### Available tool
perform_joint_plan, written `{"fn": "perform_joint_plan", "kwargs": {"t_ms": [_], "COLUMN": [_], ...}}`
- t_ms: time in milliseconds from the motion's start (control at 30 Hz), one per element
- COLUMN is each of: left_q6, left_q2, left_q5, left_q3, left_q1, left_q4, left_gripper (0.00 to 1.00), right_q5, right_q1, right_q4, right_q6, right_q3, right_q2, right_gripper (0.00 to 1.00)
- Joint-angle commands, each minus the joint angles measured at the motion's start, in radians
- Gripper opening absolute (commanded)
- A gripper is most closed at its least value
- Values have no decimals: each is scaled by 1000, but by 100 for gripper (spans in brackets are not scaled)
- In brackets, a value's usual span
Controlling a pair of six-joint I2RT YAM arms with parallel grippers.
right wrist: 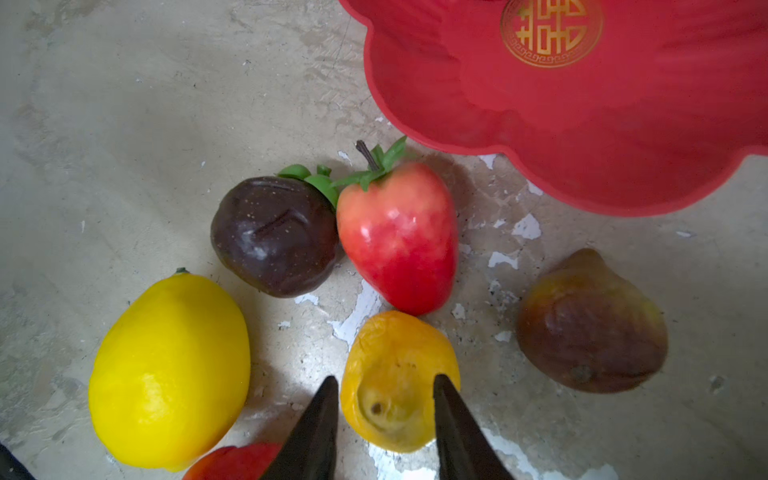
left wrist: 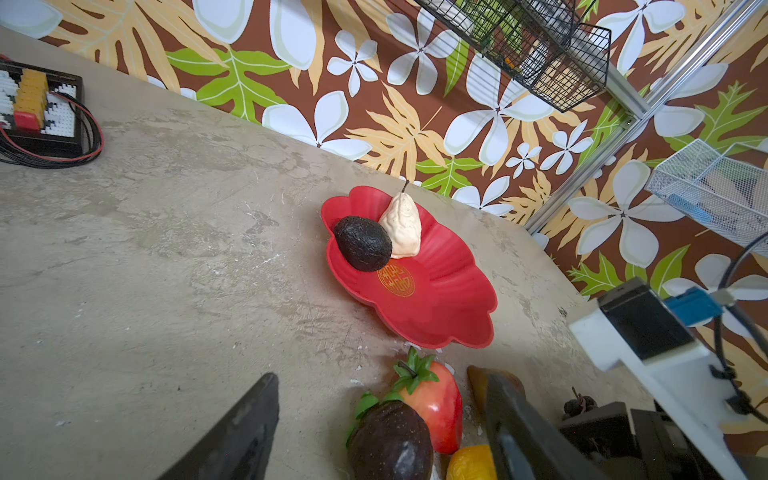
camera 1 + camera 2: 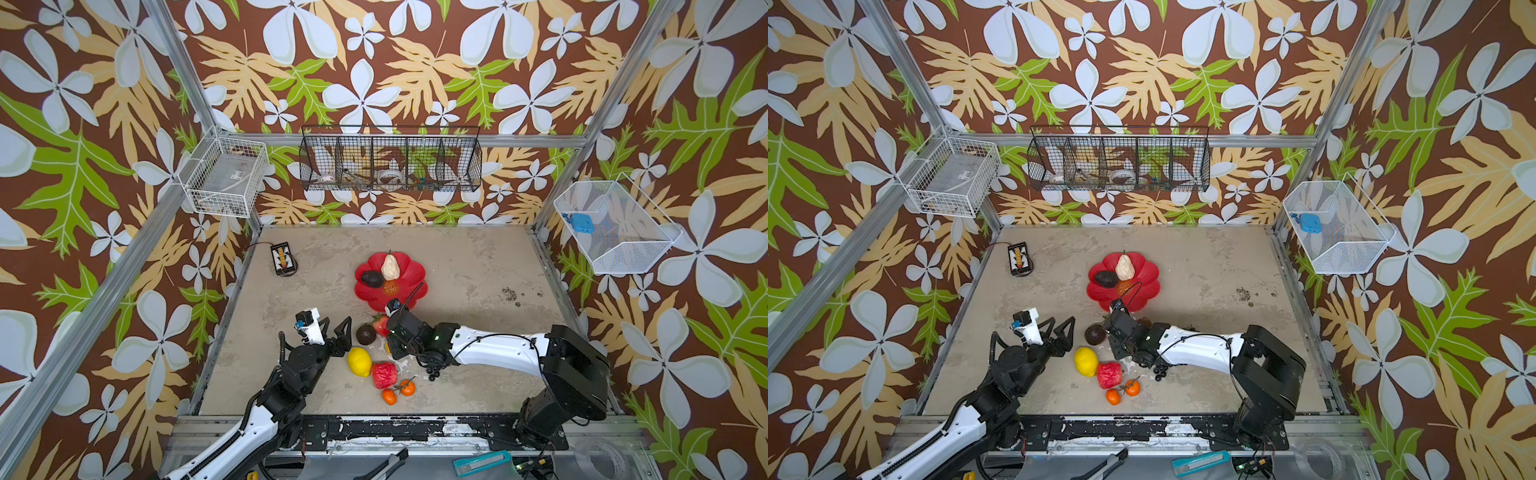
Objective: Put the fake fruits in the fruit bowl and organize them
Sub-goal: 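Release the pear and move the right gripper to the small yellow fruit, then grasp the small yellow fruit with the right gripper and lift it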
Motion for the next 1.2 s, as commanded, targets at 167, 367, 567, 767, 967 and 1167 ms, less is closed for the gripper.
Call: {"fn": "perform_joint_plan", "kwargs": {"t_ms": [167,367,567,767,967,1167], "left_q6": [-5,-5,-5,-5,-5,-5], "left_q2": [20,23,27,28,28,29], "left_q5": [1,6,8,10,8,8], "left_q3": [6,5,5,5,7,5], "left_q1": [2,2,2,2,2,2], "left_q4": [16,21,21,24,24,25], "left_gripper": [79,79,79,79,79,79], "right_q5": [44,66,81,83,91,120], "right_q1": [8,20,23,24,23,-7], "right_q4": [-37,-47,-59,-62,-96,-139], "right_q6": [-9,-12,-16,-17,-45,-122], "right_q3": [36,44,51,51,80,157], "right_q2": [36,46,44,29,-8,-66], "right_gripper": [20,9,1,0,0,0]}}
